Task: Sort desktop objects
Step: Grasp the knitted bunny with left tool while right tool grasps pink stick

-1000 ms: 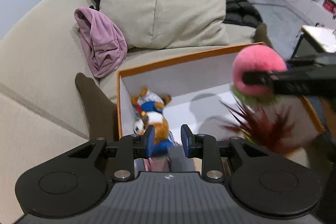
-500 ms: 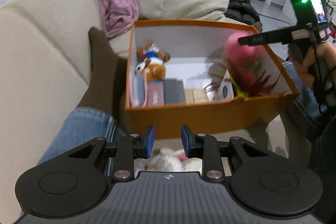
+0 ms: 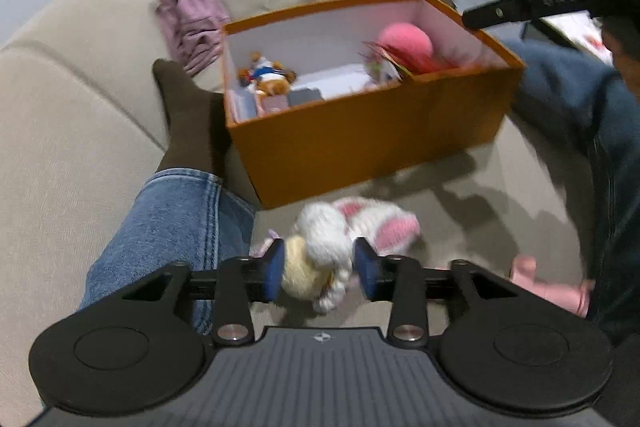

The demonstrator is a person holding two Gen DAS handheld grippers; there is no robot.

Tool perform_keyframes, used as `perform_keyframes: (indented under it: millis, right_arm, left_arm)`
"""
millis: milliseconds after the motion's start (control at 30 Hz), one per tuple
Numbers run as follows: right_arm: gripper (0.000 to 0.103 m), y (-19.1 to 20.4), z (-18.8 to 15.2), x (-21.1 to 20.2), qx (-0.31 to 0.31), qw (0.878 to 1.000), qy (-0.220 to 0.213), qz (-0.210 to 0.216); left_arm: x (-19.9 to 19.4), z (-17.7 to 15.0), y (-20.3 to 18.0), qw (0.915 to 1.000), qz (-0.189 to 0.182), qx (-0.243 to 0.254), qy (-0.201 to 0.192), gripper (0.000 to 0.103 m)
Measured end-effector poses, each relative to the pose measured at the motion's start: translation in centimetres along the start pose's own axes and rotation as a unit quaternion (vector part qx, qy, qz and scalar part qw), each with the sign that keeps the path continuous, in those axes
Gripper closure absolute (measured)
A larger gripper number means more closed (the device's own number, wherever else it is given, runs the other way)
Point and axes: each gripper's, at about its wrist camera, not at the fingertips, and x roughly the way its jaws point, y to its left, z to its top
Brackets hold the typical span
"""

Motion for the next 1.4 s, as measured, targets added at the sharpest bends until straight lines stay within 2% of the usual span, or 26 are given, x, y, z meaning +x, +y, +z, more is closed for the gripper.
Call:
perform_keyframes:
  millis: [67,200,300,367,533,700,833,933,1033,1167,1300,1400]
  right_arm:
    - [0.060,0.7,-2.0,-0.4,0.010,1.000,0.023,0.015]
    - [0.061,1.9,-6.4,-0.1,0.031,0.996,0.073,0.035]
    - [0.061,2.2,-8.9,0.6,0.045,0.992,0.112,0.034]
    - [0.061,2.3,-9.9,0.9,0.048,0.990,0.127,0.026]
    - [0.060,2.6,-11.2,0.8,0.050,0.986,0.153,0.048]
    - [0.060,2.7,-12.6,1.0,0.066,0.978,0.185,0.065]
    - [0.060,2.5,-13.5,0.8,0.076,0.974,0.200,0.068]
    - [0.060,1.7,-14.0,1.4,0.105,0.969,0.216,0.065]
    - [0.060,0.8,-14.5,1.7,0.133,0.962,0.228,0.064]
    - [0.060,0.6,-14.8,1.5,0.139,0.961,0.232,0.066]
    - [0.060,0.7,-15.0,1.9,0.140,0.958,0.239,0.072]
    - [0.060,0.5,-15.2,2.1,0.142,0.956,0.245,0.073]
  left_arm:
    - [-0.1,-0.5,-1.0,0.9997,0.002,0.022,-0.005,0.051]
    - [0.2,-1.3,-2.4,0.9994,-0.003,0.031,-0.017,0.051]
    - [1.3,-1.8,-3.9,0.9954,0.014,0.093,-0.018,0.051]
    - [2.7,-2.1,-4.7,0.9886,0.041,0.145,0.003,0.051]
    - [5.1,-2.9,-5.4,0.9733,0.069,0.215,0.039,0.043]
    - [6.5,-2.9,-5.9,0.9583,0.100,0.265,0.040,0.036]
    - [7.6,-2.5,-6.0,0.9531,0.106,0.281,0.039,0.027]
    - [8.3,-2.1,-5.9,0.9472,0.114,0.298,0.035,0.026]
    - [8.3,-1.7,-5.7,0.9409,0.109,0.319,0.033,0.026]
    - [7.2,-1.2,-5.1,0.9345,0.080,0.346,0.031,0.026]
    - [7.8,-1.5,-5.1,0.9183,0.064,0.387,0.053,0.026]
    - [8.0,-1.5,-5.1,0.9102,0.053,0.406,0.062,0.026]
